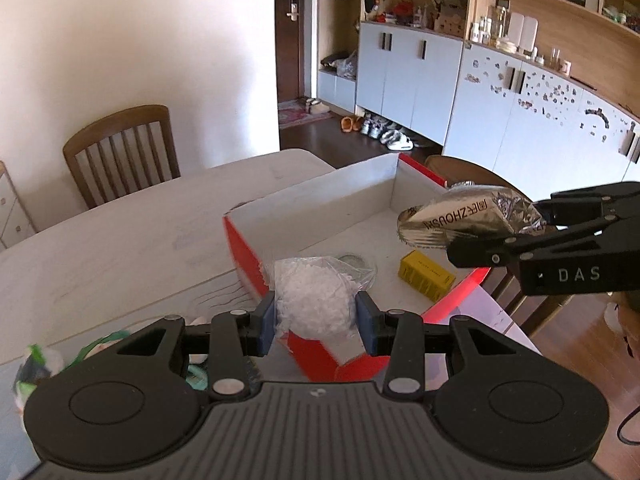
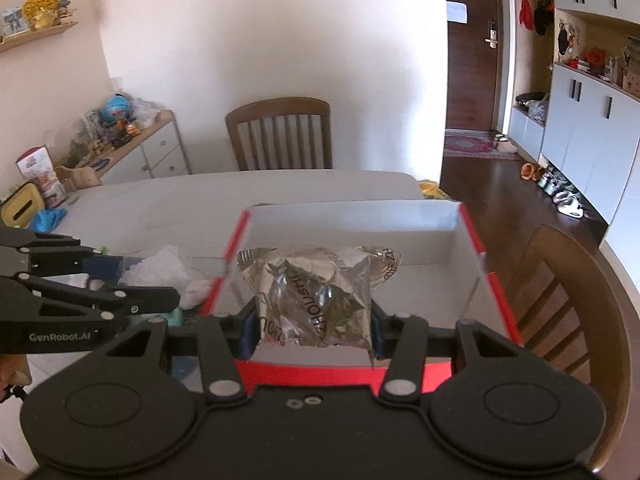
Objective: Organize objects
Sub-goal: 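Carry the white packet with left tool while right tool carries foil packet into red box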
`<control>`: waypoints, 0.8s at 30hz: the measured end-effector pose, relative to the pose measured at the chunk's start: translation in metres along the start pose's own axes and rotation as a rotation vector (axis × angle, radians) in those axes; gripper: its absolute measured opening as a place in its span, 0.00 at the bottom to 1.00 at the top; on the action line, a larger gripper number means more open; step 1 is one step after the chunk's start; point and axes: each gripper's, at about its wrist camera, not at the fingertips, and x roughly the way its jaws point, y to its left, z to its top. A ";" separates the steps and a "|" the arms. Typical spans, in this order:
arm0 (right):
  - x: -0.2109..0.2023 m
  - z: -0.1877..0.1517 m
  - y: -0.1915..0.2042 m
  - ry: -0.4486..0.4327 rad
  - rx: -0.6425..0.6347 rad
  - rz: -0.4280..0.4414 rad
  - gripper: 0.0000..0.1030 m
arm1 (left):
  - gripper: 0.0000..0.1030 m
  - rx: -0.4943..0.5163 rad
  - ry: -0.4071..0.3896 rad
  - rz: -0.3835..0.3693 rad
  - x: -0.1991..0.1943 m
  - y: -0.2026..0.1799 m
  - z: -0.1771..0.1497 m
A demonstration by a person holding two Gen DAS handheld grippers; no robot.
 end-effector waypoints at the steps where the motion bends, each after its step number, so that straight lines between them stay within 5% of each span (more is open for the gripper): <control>1: 0.003 0.002 -0.006 0.004 0.000 -0.003 0.47 | 0.39 0.001 0.006 -0.001 0.006 -0.003 0.003; 11: 0.048 0.008 -0.040 0.069 -0.043 -0.009 0.47 | 0.39 -0.014 0.050 0.014 0.063 -0.018 0.039; 24: 0.098 0.006 -0.057 0.183 -0.129 0.013 0.47 | 0.39 0.018 0.149 0.125 0.145 -0.029 0.057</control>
